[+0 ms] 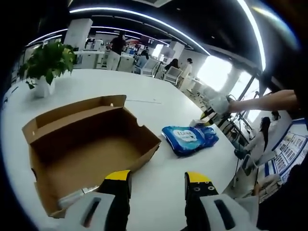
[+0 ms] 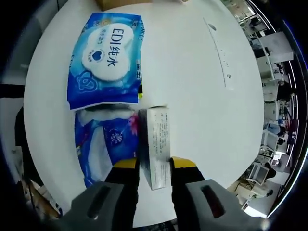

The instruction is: Operate the shoe box by opening the lid, removing the specified soft item, and placing it in the target area until the item is outside and the box remains undamaged.

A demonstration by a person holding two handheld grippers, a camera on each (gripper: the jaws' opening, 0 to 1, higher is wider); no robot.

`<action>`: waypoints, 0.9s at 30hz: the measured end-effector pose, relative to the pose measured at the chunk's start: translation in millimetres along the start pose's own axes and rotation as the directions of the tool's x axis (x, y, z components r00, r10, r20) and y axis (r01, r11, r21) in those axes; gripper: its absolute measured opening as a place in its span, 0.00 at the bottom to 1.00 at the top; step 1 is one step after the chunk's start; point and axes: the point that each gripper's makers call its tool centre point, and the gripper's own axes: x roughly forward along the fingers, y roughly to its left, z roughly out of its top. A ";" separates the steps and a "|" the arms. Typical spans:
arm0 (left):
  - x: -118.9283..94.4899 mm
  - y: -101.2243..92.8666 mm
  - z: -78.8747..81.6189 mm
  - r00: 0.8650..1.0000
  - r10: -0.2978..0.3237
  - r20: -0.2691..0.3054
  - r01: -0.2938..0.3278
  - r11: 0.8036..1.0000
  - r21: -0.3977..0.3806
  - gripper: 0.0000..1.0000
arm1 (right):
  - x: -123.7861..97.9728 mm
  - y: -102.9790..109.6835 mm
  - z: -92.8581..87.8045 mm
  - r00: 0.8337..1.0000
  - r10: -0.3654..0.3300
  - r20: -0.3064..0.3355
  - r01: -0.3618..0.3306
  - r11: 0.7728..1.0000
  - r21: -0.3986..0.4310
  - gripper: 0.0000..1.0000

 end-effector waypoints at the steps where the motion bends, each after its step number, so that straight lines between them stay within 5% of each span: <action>1: -0.7 -0.8 -0.8 1.000 -0.004 0.000 0.004 1.000 0.003 0.44 | -2.0 0.1 -1.2 1.000 -0.003 -0.003 0.003 1.000 0.005 0.22; 15: -16.2 3.6 -5.4 0.999 -0.030 0.015 0.030 0.999 0.012 0.44 | -40.9 -7.7 -3.6 0.992 -0.129 0.012 0.126 0.983 0.134 0.21; 27: -32.9 9.0 -13.3 0.999 -0.044 0.020 0.043 0.999 0.013 0.44 | -55.0 10.1 4.1 0.990 -0.139 0.025 0.130 0.966 0.224 0.22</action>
